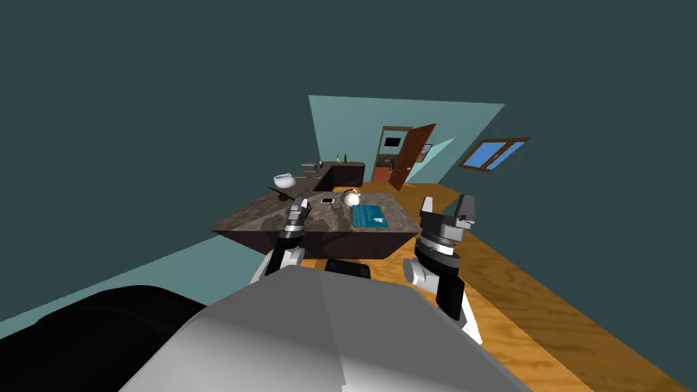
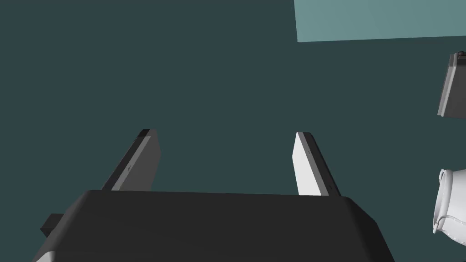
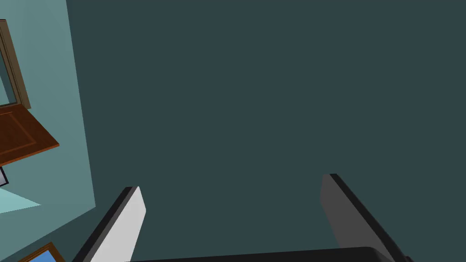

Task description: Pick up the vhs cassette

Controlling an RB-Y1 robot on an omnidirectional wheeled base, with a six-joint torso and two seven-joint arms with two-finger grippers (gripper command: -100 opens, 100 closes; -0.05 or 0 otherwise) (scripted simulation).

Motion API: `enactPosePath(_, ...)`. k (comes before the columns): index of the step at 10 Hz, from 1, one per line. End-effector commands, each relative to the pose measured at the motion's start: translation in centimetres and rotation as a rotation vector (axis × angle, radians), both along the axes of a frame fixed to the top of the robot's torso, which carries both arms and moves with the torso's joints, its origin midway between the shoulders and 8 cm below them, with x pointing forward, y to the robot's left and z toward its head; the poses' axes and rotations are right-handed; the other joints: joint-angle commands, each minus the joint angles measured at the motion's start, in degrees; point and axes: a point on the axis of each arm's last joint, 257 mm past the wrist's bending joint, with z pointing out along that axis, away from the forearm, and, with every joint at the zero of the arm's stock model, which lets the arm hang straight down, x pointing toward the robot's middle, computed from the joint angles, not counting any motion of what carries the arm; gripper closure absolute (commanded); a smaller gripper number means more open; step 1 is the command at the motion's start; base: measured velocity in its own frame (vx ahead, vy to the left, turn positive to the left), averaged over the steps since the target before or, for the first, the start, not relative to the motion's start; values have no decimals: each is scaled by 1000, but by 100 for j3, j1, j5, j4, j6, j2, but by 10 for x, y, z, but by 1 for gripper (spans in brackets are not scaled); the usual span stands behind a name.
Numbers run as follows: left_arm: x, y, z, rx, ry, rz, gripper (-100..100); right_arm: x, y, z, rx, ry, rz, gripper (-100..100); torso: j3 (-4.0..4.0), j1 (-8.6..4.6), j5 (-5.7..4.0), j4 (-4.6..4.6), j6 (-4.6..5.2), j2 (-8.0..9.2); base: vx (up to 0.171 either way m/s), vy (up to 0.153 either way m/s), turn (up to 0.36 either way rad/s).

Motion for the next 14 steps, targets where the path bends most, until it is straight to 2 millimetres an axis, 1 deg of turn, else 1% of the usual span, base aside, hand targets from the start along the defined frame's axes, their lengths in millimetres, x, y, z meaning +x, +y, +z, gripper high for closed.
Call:
enactPosePath(1,-3,10,-8,25,30,7,-100,0,0,0,0,0,0,0,0,0,0,0,0,0,-16,23,-165)
enactPosePath(4,-12,34,-27,63,98,32,-100,0,0,0,0,0,0,0,11,32,7,4,1,18,-51,73,-186)
enactPosePath(8,-35,81,-58,118,236,88,-100,0,0,0,0,0,0,0,16,38,8,6,3,27,-67,85,-259)
enactPosePath(9,-34,81,-58,121,237,82,-100,0,0,0,0,0,0,0,16,44,10,6,1,27,-59,82,-83)
enactPosePath(11,-47,105,-70,151,310,105,-100,0,0,0,0,0,0,0,12,34,8,5,1,20,-61,68,-285)
enactPosePath(12,-50,107,-74,150,323,108,-100,0,0,0,0,0,0,0,13,37,8,5,3,22,-56,73,-125)
enactPosePath(13,-58,120,-81,164,369,121,-100,0,0,0,0,0,0,0,11,35,9,5,-3,18,-57,58,-190)
enactPosePath(14,-63,131,-84,180,401,130,-100,0,0,0,0,0,0,0,11,32,8,4,1,17,-69,77,-370)
